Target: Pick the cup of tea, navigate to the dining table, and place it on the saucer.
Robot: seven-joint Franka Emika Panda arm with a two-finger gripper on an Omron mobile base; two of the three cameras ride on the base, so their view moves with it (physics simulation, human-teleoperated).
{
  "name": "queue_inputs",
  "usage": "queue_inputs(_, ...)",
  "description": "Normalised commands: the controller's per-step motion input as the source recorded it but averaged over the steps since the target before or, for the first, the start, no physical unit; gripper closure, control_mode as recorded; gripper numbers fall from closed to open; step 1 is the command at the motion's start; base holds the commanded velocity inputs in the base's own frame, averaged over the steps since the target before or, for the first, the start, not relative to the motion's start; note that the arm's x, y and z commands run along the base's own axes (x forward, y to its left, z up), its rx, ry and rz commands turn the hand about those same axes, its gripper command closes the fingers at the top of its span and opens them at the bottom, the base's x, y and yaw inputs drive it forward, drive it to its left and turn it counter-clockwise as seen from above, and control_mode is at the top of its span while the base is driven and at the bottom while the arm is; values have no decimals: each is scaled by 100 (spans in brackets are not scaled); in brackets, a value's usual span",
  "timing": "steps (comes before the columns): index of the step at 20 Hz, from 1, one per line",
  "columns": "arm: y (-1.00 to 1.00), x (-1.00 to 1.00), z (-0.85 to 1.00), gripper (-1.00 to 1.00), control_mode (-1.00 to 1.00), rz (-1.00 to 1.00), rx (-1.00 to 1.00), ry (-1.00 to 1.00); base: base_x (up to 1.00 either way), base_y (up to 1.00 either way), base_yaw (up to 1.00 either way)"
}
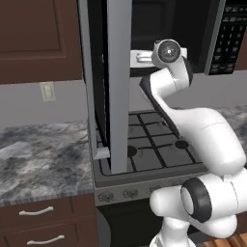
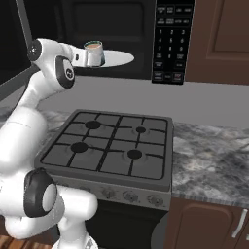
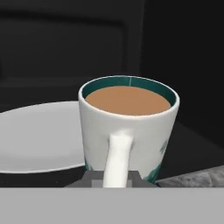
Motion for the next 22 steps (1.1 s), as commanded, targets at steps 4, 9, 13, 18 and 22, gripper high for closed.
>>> queue_inputs(4,-14,-100,33,100,-100,7,1,6,0,0,0)
queue_inputs(9,-9,-100,-8,100,-100,17,0,4,0,0,0)
queue_inputs(13,-8,-100,-19,100,-100,22,0,0,0,0,0)
queue_inputs(18,-4,-93,-9,100,-100,22,0,4,0,0,0)
queue_inputs(22,0,-74,-13,100,-100,18,0,11,0,0,0)
